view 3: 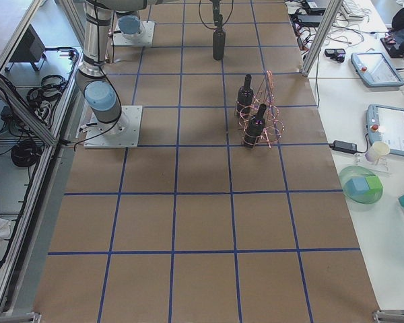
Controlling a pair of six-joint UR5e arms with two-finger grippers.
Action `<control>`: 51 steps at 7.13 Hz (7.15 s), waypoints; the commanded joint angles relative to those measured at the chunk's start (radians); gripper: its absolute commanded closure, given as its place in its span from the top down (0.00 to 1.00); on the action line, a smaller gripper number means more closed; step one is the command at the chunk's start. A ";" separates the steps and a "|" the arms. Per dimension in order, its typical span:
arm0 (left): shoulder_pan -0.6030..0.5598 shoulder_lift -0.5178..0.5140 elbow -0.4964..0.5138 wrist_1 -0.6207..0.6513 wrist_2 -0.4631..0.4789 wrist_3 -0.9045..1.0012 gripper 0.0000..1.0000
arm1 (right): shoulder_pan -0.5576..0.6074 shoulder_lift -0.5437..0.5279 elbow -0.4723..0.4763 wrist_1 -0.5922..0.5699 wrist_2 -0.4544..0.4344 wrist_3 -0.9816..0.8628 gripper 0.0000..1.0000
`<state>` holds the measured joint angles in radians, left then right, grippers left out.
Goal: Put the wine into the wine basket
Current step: 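Lower the right gripper over the standing bottle and grasp its neck, then carry the bottle with the right gripper and lay it into the copper wire basket, then release the bottle in the basket and hold the right gripper above it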
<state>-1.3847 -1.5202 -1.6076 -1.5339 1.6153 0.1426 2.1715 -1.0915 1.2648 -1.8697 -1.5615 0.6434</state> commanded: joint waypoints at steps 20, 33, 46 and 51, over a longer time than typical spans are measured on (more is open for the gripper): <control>-0.004 -0.001 -0.002 -0.005 0.009 0.002 1.00 | -0.070 -0.068 -0.001 0.048 0.008 -0.092 0.00; -0.005 0.002 -0.009 -0.005 0.009 -0.008 1.00 | -0.806 -0.449 0.015 0.458 0.000 -1.186 0.00; -0.005 0.002 -0.017 -0.005 0.009 -0.009 1.00 | -0.846 -0.206 0.045 0.184 0.054 -1.280 0.00; -0.004 0.002 -0.017 -0.005 0.009 -0.009 1.00 | -0.846 -0.157 0.060 0.129 0.066 -1.278 0.00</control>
<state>-1.3891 -1.5187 -1.6245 -1.5386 1.6245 0.1335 1.3253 -1.2586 1.3174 -1.7310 -1.4994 -0.6362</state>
